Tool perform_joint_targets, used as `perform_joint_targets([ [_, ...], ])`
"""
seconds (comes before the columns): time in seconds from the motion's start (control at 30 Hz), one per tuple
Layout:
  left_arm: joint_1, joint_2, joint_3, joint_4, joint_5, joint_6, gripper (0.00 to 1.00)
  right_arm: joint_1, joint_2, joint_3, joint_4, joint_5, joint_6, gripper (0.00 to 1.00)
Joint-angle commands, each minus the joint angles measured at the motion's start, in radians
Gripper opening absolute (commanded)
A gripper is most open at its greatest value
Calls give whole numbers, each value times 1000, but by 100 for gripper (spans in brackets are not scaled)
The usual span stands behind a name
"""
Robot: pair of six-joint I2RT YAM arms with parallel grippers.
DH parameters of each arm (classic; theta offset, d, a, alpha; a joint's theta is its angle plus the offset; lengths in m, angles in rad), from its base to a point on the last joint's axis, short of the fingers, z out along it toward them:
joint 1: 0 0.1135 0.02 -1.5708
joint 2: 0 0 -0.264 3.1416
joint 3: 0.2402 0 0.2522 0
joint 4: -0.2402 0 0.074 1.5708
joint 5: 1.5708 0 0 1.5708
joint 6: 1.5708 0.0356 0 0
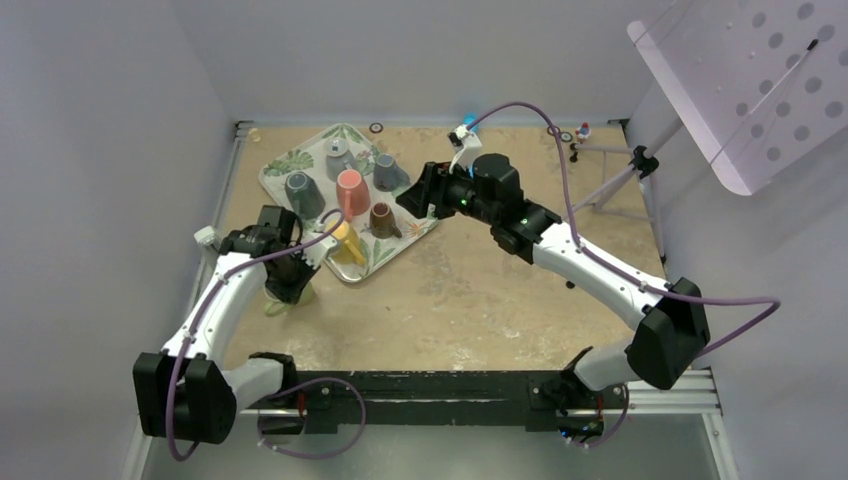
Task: Turn the mug right side up
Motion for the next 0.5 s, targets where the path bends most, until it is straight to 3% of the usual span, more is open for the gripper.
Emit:
perform_joint_targets([
  [0.0, 2, -18, -31, 109, -23, 61, 0, 1, -51, -19, 31, 40, -17, 69],
  [0.1, 2, 6, -45, 88, -20, 92, 5, 2, -51, -21, 39, 49, -15, 69],
  [0.33, 2, 40, 80, -65, 67, 143, 48, 1, -42, 3, 36, 51, -25, 69],
  [0.47, -11, 47, 241, -224, 191, 178, 62, 2, -41, 3, 29, 55, -33, 69],
])
